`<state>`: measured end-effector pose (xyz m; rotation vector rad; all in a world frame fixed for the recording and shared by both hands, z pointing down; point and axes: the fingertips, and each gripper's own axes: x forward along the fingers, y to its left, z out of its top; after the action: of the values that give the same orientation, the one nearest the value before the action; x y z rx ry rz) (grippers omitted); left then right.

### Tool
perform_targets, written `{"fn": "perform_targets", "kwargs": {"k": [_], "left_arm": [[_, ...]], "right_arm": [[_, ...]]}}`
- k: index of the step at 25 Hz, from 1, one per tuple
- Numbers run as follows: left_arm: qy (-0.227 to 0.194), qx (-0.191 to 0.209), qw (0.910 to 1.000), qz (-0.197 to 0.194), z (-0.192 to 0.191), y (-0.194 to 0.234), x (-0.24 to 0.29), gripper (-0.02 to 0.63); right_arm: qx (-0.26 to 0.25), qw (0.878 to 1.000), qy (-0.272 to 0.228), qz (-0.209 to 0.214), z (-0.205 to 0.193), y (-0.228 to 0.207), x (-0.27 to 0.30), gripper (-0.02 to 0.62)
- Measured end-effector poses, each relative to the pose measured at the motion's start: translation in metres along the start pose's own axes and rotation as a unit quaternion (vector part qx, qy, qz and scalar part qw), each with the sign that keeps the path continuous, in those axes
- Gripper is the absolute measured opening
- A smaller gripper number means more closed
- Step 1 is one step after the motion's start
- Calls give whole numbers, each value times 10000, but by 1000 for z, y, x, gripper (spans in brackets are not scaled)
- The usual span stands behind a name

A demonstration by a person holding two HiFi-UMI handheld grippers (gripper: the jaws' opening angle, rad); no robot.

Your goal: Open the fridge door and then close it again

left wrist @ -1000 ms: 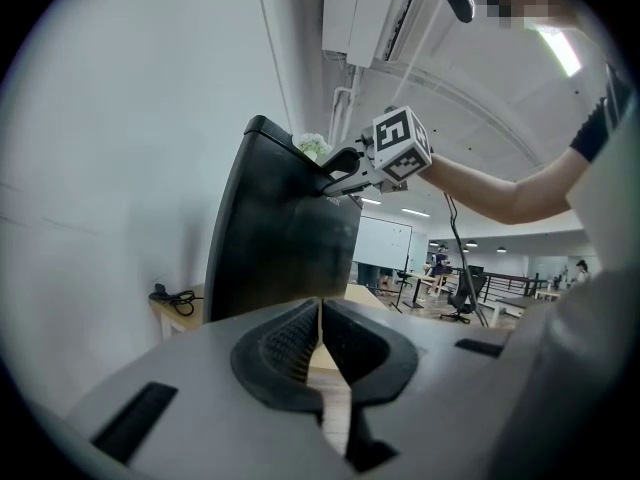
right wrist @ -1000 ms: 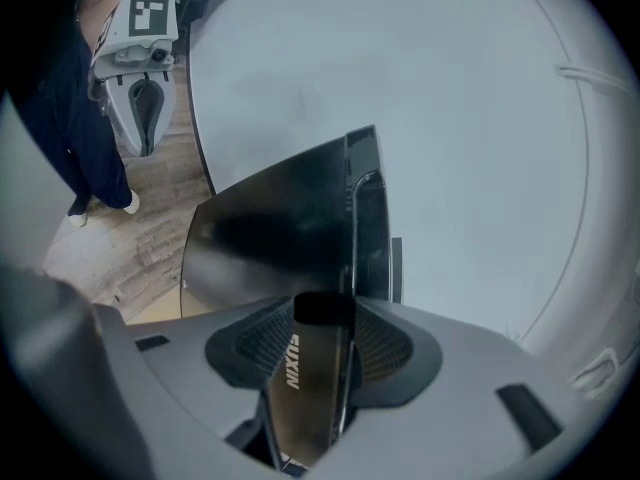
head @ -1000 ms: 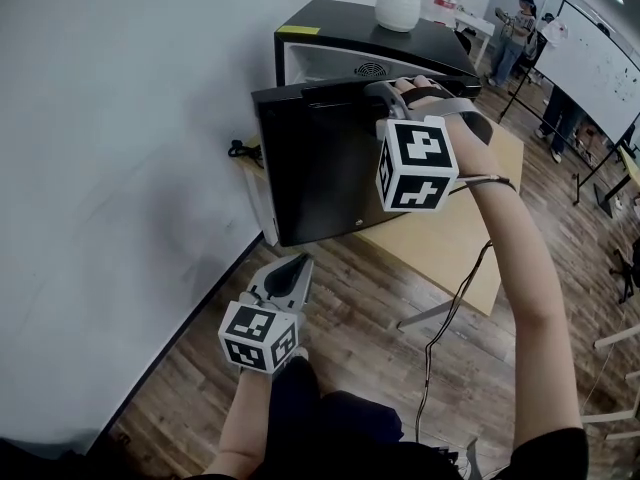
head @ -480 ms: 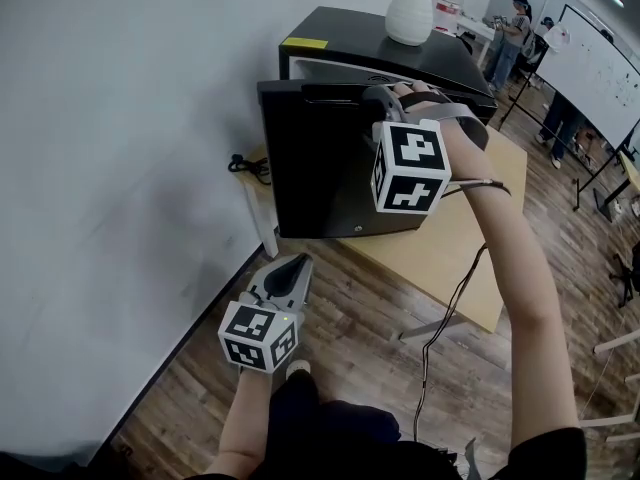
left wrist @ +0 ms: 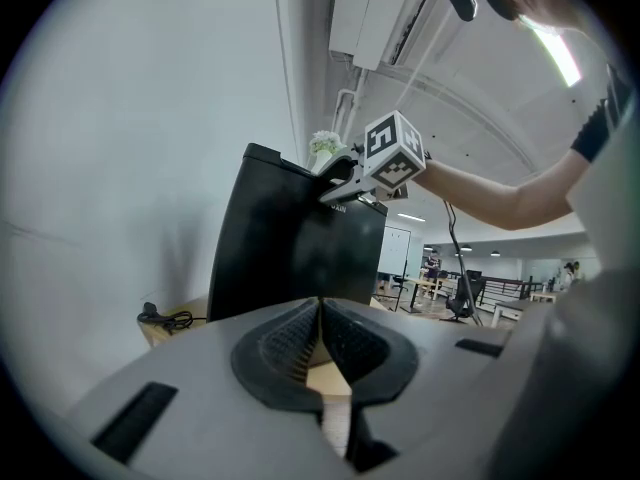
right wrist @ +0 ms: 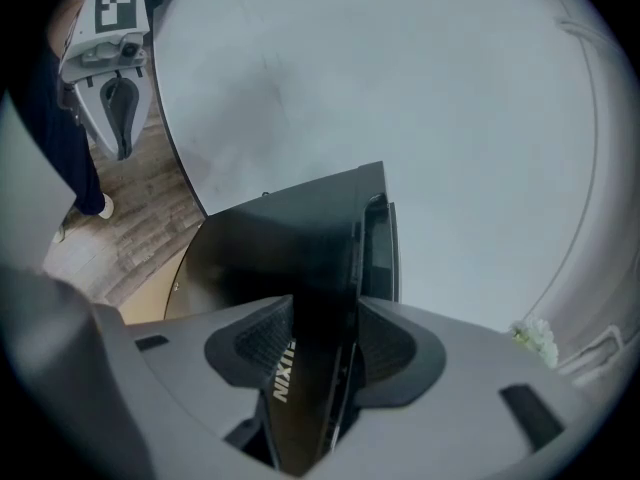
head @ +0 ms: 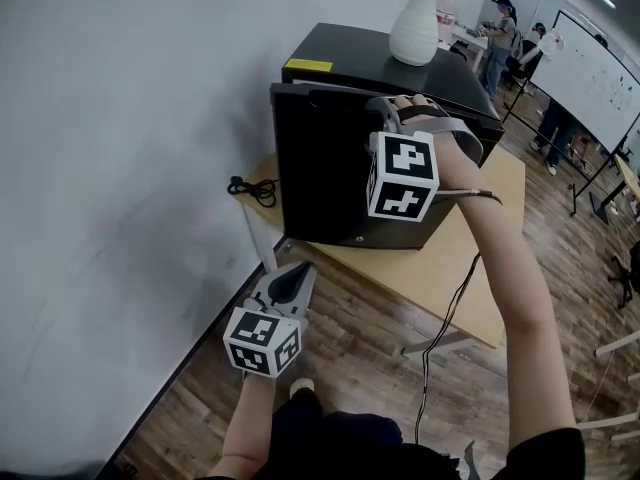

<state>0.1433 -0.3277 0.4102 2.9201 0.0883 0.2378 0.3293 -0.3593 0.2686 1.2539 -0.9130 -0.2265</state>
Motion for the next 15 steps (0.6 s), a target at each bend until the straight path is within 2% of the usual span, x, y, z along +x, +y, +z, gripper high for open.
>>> {"fn": "perform_targets", "kwargs": {"k": [9, 15], "left_arm": [[-12, 33, 9999, -164, 10, 29, 18, 12], [1, 107, 9993, -366, 13, 34, 22, 12]], "right_arm": [[250, 9985, 490, -59, -7, -13, 27, 175], [306, 9980, 545, -107, -7, -14, 27, 176]]}}
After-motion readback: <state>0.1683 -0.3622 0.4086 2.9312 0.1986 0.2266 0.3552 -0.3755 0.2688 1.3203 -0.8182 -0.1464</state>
